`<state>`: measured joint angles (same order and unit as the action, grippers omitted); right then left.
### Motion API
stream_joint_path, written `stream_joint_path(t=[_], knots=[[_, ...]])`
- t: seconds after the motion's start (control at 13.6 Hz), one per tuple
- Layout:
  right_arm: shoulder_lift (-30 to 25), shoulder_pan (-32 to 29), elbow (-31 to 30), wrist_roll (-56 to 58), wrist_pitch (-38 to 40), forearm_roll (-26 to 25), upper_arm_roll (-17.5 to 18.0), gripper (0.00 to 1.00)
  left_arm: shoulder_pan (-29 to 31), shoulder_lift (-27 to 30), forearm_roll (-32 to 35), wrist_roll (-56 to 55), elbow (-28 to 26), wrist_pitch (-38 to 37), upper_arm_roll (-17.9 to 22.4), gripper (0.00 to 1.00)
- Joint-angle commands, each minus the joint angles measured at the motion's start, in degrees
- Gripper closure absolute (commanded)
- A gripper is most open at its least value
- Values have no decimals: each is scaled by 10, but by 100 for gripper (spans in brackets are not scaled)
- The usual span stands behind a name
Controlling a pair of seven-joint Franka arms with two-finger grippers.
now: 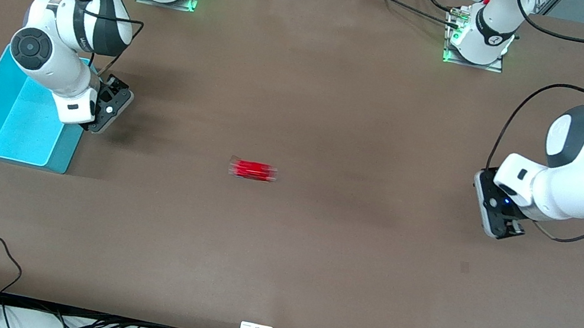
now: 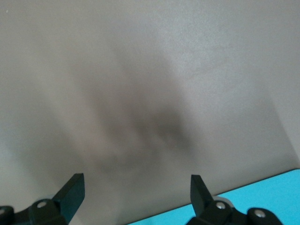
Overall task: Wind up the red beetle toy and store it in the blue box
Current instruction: 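Release the red car to roll toward the blue box, lift the left gripper, then withdraw the left gripper while the right gripper lowers over the car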
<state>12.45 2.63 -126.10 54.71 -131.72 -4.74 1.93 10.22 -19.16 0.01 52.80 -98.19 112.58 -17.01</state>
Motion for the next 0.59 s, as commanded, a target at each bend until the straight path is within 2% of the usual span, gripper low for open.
stream_joint_path(t=[0.0, 0.15, 0.51], knots=[[3, -13, 2, 21, -5, -2, 3, 0, 0, -6, -5, -191, 40, 0, 12, 0], [3, -17, 2, 28, -4, -2, 3, 0, 0, -6, -3, -309, 48, 4, 23, 0], [-4, -24, 2, 27, 1, 3, 4, 0, 0, -3, -11, -376, 81, -1, 55, 0]])
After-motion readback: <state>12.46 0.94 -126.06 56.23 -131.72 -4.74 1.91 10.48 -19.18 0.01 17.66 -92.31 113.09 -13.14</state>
